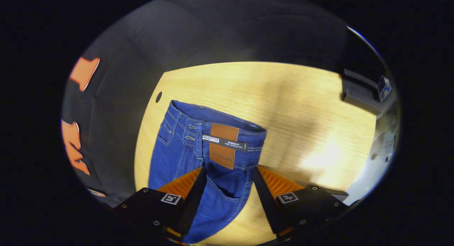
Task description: Grasp the waist and the cuffs of the jeans and fold them to make the two legs overlap; first hold the waist and fold one-third of the jeans toward the cuffs, then hold the cuffs and fold the remaining one-third in the same direction to finish folding.
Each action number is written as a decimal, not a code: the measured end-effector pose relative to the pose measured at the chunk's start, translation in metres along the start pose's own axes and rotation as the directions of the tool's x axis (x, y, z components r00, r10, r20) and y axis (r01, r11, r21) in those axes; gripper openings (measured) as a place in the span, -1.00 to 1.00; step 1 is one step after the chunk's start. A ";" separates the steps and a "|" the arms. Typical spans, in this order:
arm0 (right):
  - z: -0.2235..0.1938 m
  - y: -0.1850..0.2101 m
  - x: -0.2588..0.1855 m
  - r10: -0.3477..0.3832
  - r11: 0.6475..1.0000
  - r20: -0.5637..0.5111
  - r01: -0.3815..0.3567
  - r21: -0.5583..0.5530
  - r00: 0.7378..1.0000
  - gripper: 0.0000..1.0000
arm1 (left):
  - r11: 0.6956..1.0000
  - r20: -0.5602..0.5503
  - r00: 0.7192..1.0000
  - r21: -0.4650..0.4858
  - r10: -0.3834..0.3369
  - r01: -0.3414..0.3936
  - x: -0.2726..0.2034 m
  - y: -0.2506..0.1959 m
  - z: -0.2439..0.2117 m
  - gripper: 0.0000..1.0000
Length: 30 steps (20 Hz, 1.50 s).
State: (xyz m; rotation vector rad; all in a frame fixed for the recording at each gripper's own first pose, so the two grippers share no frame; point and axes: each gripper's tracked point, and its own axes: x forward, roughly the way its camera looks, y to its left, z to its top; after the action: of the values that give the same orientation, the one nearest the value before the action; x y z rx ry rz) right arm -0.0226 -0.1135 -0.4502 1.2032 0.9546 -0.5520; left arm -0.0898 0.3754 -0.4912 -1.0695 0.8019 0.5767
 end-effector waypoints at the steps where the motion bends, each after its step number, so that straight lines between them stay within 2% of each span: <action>1: -0.003 0.002 0.003 0.026 0.999 -0.023 -0.024 0.046 0.999 0.52 | 1.000 -0.001 1.000 -0.001 0.002 -0.002 0.002 -0.001 -0.001 -0.98; 2: -0.001 0.000 0.004 0.019 0.997 -0.022 -0.018 0.079 1.000 0.39 | 1.000 -0.004 1.000 0.000 -0.005 0.005 0.001 -0.004 -0.002 -0.99; 4: -0.005 0.007 0.019 0.015 0.992 -0.004 -0.014 0.122 1.000 -0.26 | 1.000 0.000 1.000 0.014 -0.010 0.010 0.001 -0.011 0.001 -0.99; 5: -0.010 0.005 0.017 0.021 0.995 -0.020 -0.019 0.096 1.000 -0.59 | 1.000 0.005 1.000 0.018 -0.012 0.012 0.001 -0.012 0.002 -0.99; 6: -0.008 -0.001 0.016 -0.009 0.994 0.007 0.008 0.112 1.000 -0.59 | 1.000 0.003 1.000 0.016 -0.003 0.003 -0.001 -0.012 0.003 -0.98; 7: -0.008 0.003 0.016 -0.008 0.990 -0.005 0.009 0.142 1.000 -0.76 | 1.000 0.005 1.000 0.011 -0.006 0.006 -0.003 -0.014 0.004 -0.99; 8: -0.005 0.005 0.006 -0.013 0.986 0.001 0.013 0.165 1.000 -0.76 | 1.000 0.012 1.000 0.011 0.006 -0.006 -0.006 -0.011 0.006 -0.99; 10: 0.000 0.001 -0.004 -0.055 0.990 0.015 0.052 0.127 0.998 -0.74 | 1.000 -0.003 1.000 0.023 0.009 -0.009 -0.013 -0.014 0.004 -0.98; 11: -0.002 0.004 -0.001 -0.044 0.995 0.002 0.044 0.091 0.999 -0.86 | 0.999 0.001 1.000 0.032 0.000 0.000 -0.015 -0.019 0.005 -0.98; 12: 0.001 0.001 -0.003 -0.051 0.995 0.012 0.050 0.083 0.999 -0.87 | 0.999 0.005 1.000 0.038 0.000 0.000 -0.019 -0.022 0.007 -0.99; 15: -0.002 0.004 -0.005 -0.038 0.988 -0.022 0.041 0.148 0.999 -0.86 | 0.999 0.007 1.000 0.044 -0.007 0.006 -0.030 -0.032 0.010 -0.99; 16: 0.002 0.006 -0.006 -0.055 0.986 -0.026 0.059 0.153 0.998 -0.86 | 0.998 0.013 1.000 0.057 -0.003 0.002 -0.034 -0.038 0.013 -0.99; 18: 0.008 0.007 -0.006 -0.080 0.993 -0.037 0.083 0.089 0.996 -0.87 | 0.996 0.015 1.000 0.086 -0.010 0.009 -0.033 -0.060 0.019 -0.99; 23: 0.009 0.024 -0.008 -0.143 0.983 -0.115 0.155 0.098 0.983 -0.86 | 0.987 -0.023 0.998 0.151 0.064 -0.059 -0.013 -0.092 0.034 -0.99; 26: 0.013 0.036 -0.001 -0.163 0.974 -0.120 0.179 0.141 0.979 -0.86 | 0.986 -0.062 0.995 0.154 0.076 -0.065 0.011 -0.114 0.044 -0.99; 30: 0.024 0.064 0.008 -0.176 0.971 -0.116 0.192 0.142 0.978 -0.86 | 0.969 -0.125 0.983 0.225 0.134 -0.104 0.052 -0.132 0.054 -0.99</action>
State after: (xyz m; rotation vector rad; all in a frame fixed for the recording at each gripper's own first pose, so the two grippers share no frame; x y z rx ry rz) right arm 0.0403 -0.1156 -0.4221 1.2971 1.1360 -0.7266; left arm 0.0559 0.3768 -0.4484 -0.8704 1.0332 0.5058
